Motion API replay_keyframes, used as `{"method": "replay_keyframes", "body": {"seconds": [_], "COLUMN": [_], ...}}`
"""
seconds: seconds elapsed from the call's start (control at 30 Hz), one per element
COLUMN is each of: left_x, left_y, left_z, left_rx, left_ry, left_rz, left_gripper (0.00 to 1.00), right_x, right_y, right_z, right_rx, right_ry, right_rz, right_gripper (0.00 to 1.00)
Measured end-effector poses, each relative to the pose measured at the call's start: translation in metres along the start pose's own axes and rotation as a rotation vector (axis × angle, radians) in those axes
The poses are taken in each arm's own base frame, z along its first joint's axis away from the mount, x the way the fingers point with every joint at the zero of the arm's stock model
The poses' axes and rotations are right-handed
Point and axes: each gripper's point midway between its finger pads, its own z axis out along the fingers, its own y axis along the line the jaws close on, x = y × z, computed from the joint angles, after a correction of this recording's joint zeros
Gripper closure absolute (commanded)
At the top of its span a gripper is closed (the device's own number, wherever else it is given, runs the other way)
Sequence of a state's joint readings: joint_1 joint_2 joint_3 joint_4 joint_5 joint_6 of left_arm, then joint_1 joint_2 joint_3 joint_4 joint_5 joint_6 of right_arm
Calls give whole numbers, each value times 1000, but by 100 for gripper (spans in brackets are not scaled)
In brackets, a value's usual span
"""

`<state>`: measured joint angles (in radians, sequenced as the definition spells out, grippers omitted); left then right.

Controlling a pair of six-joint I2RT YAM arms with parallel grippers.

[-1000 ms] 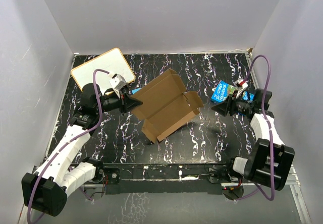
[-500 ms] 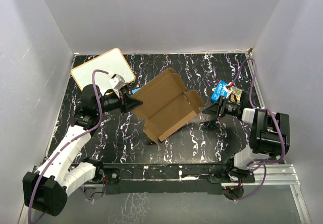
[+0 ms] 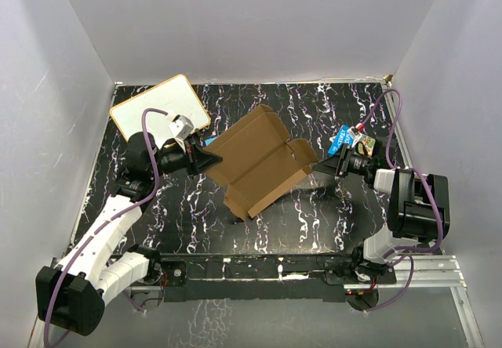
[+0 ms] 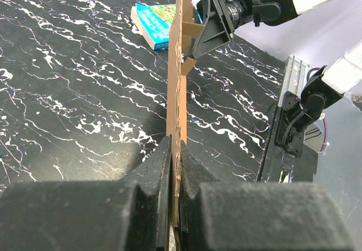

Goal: Fold the paper box

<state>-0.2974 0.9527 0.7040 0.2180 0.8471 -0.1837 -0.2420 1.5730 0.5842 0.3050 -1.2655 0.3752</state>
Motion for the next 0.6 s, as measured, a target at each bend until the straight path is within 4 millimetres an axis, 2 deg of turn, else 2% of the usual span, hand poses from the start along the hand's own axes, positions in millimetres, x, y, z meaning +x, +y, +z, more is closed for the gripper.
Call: {"method": "replay_keyframes", "body": {"seconds": [0.6], "left_x": [-5], "left_y": [-6], "left_z": [2], "left_rx": [38], "left_ry": [-43], "left_rz": [-26], "left_gripper": [100], "right_x": [11], "right_y": [2], "right_z": [5], "right_rx": [-43], "right_ry": [33], "right_rz": [35], "right_gripper": [56]}}
